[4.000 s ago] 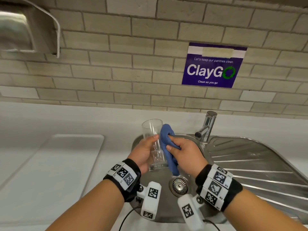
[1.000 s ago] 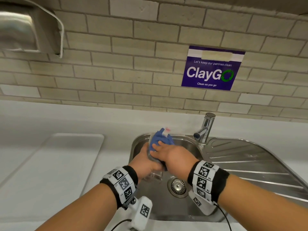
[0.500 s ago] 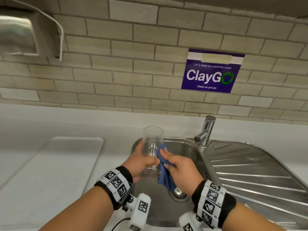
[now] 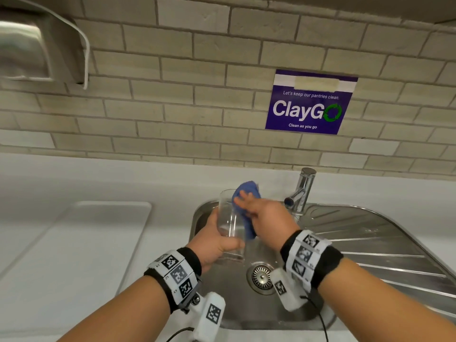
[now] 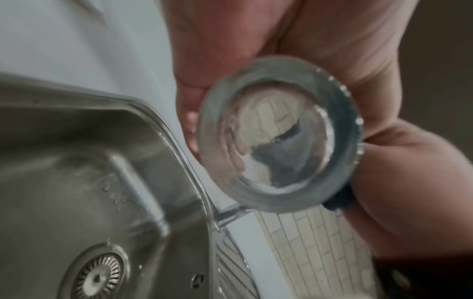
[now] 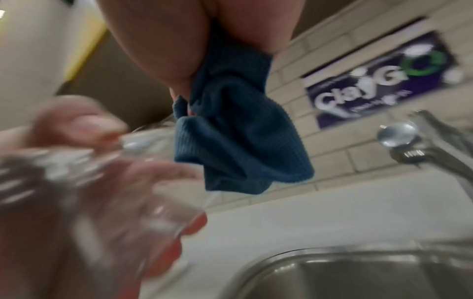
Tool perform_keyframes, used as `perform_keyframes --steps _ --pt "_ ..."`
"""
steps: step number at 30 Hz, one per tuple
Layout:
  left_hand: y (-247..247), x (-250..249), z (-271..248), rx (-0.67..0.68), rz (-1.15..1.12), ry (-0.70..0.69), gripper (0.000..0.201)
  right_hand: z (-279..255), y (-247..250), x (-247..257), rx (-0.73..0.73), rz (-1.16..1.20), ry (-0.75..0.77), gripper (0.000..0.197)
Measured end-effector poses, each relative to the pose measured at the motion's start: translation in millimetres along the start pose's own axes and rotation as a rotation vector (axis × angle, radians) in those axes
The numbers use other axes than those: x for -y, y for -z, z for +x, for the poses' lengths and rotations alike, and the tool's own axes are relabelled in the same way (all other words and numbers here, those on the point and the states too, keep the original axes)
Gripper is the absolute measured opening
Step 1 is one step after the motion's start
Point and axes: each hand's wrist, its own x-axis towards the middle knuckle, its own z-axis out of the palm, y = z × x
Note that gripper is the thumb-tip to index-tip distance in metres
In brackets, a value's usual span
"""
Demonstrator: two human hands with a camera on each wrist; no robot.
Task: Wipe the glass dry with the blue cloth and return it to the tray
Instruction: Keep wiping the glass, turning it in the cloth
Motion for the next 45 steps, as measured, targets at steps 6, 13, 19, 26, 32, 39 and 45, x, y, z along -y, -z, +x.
perform_keyframes --steps 6,13,19,26,32,39,45 --pt "9 -7 4 0.129 -0.37 0.024 0.093 3 11 8 -0.184 0.621 -0.244 0.042" --pt "24 -7 11 0.01 -0.624 -0.014 0.055 -30 -22 25 -0.014 0.494 -0.039 0.046" --pt "10 2 8 0.107 -0.554 -0.024 0.073 -11 -4 12 -0.095 0.315 -0.086 0.039" --pt "5 -11 13 0.097 -0.376 -0.028 0.083 -8 0 8 -0.135 0.315 -0.096 0.04" --pt "14 -6 16 0.06 -0.342 0.027 0.062 -14 -8 7 -0.129 0.376 -0.15 0.053" --pt "7 -7 18 0.115 -0.364 -0.006 0.08 1 -1 -3 0.023 0.459 -0.146 0.051" --pt "17 -17 27 -0.098 -0.374 -0.082 0.081 -21 -15 3 -0.042 0.693 -0.256 0.022"
